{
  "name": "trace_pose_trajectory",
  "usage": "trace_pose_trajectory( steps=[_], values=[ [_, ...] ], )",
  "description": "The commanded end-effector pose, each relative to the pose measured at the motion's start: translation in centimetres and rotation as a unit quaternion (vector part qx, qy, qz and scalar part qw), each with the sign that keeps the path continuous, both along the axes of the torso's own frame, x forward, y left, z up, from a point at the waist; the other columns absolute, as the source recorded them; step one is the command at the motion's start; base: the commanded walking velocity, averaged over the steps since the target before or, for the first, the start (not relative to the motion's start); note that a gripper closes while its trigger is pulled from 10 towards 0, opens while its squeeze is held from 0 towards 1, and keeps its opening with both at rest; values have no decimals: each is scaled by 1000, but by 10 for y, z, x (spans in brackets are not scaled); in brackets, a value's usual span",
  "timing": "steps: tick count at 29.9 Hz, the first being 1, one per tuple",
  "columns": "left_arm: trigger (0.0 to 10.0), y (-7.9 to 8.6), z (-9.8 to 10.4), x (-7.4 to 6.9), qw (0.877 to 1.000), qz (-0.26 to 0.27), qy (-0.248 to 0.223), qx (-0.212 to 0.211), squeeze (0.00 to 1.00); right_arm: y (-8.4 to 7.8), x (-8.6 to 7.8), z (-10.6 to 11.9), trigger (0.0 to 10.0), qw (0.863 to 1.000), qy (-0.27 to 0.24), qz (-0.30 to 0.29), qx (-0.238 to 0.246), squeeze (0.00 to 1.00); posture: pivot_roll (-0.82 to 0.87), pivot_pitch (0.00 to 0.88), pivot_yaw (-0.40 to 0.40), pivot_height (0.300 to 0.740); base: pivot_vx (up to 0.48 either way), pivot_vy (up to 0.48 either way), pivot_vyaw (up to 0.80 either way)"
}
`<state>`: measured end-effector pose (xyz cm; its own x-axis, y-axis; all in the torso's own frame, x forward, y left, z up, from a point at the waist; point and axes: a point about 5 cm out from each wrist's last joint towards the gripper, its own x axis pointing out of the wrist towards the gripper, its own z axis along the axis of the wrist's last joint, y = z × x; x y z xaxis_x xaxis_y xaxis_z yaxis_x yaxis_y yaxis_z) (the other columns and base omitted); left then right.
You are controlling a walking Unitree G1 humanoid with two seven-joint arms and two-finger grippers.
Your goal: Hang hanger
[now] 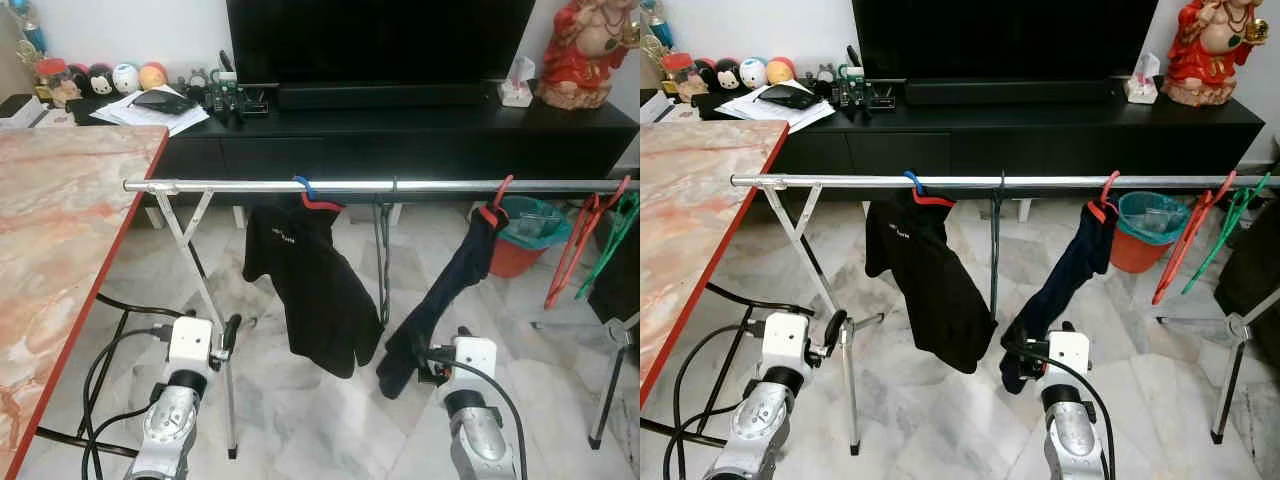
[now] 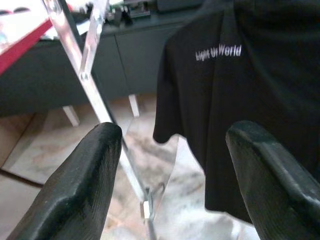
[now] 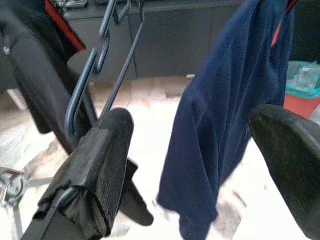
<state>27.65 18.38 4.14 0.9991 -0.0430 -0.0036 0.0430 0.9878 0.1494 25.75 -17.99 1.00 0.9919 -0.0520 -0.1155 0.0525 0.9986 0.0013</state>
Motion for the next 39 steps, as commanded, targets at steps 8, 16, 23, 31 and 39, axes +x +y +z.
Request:
trace_pose_trajectory(
  steps=[8, 16, 23, 31, 39],
  values=[
    [10000, -1, 23, 1, 999, 6, -45, -15, 0, 0, 17, 47, 10000, 995, -98, -3, -5, 0, -22, 0, -6, 740, 0, 0, 0],
    [10000, -10, 59, 3, 994, -11, -97, -39, 0, 7, 21, 97, 10000, 982, -187, 7, -14, 0, -26, 0, 3, 740, 0, 0, 0],
    [10000, -14, 81, 0, 992, -32, -123, -29, 0, 5, 16, 109, 10000, 980, -197, 0, -14, 0, -20, 0, 10, 740, 0, 0, 0],
    [10000, -14, 80, -12, 994, -38, -97, -28, 0, 3, 3, 116, 10000, 982, -186, -5, -17, 0, -21, 0, 25, 740, 0, 0, 0],
    [10000, -13, 84, -24, 996, -42, -79, -29, 0, 4, -11, 118, 10000, 986, -168, -4, -15, 0, -15, 0, 33, 740, 0, 0, 0]
  ],
)
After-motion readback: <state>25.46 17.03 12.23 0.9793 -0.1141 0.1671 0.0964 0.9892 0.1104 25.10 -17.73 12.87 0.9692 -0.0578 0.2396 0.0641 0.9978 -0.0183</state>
